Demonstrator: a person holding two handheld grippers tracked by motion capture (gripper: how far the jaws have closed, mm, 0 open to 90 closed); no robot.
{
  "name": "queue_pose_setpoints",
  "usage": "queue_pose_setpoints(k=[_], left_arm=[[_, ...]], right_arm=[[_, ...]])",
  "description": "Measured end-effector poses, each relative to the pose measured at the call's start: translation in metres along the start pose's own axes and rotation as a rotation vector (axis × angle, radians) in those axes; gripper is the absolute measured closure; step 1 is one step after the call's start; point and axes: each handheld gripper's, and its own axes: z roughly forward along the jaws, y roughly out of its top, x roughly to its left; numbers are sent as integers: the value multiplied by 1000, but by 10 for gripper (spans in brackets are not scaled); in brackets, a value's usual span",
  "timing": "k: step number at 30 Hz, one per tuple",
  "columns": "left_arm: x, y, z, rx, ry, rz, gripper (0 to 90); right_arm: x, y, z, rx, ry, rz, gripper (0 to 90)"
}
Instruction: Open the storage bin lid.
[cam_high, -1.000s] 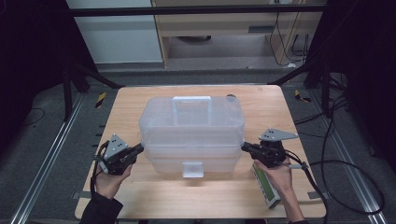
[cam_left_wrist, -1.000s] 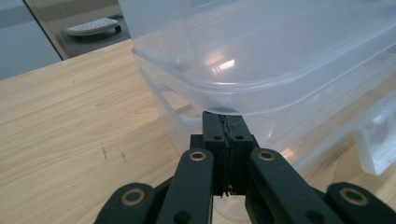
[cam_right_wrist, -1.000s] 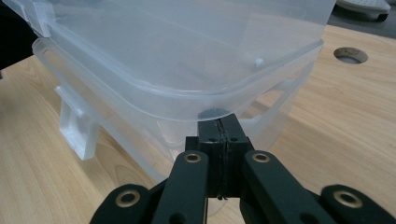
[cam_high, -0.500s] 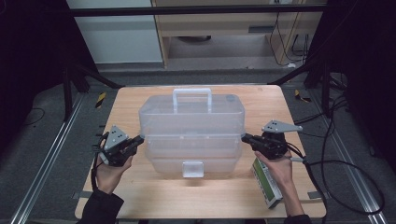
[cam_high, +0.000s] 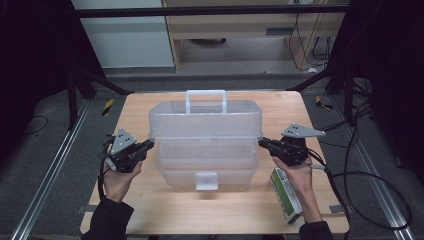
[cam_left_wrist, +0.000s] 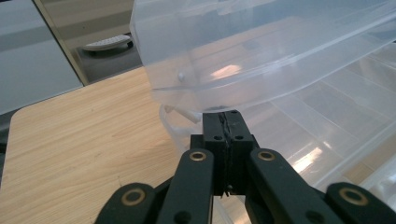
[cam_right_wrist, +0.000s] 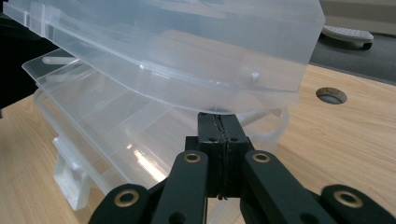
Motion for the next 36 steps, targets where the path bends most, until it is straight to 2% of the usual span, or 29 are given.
queue_pose_setpoints(k=[5, 9, 15, 18, 22, 24, 29, 32, 36], left_arm=[[0, -1, 1, 0, 6, 7, 891], [0, -4, -1, 2, 28, 8, 870], [2, -11, -5, 18, 99, 26, 764], [4, -10, -3, 8, 107, 22, 685], [3, -8, 4, 7, 97, 7, 579], [2, -7, 8, 9, 81, 10, 573], [1, -6, 14, 20, 83, 13, 573], [3, -3, 18, 1, 71, -8, 585], [2, 1, 20, -12, 76, -13, 630]], right_arm=[[0, 0, 0, 0, -2, -7, 900], [0, -1, 0, 4, -4, -12, 900], [0, -1, 0, 11, -5, -13, 900], [0, -1, 0, 14, -5, -13, 900], [0, -1, 0, 16, -2, -12, 900], [0, -1, 0, 16, -3, -12, 900], [0, -1, 0, 16, 0, -11, 900], [-1, -1, 0, 16, 0, -10, 900], [0, -1, 0, 17, 0, -9, 900]])
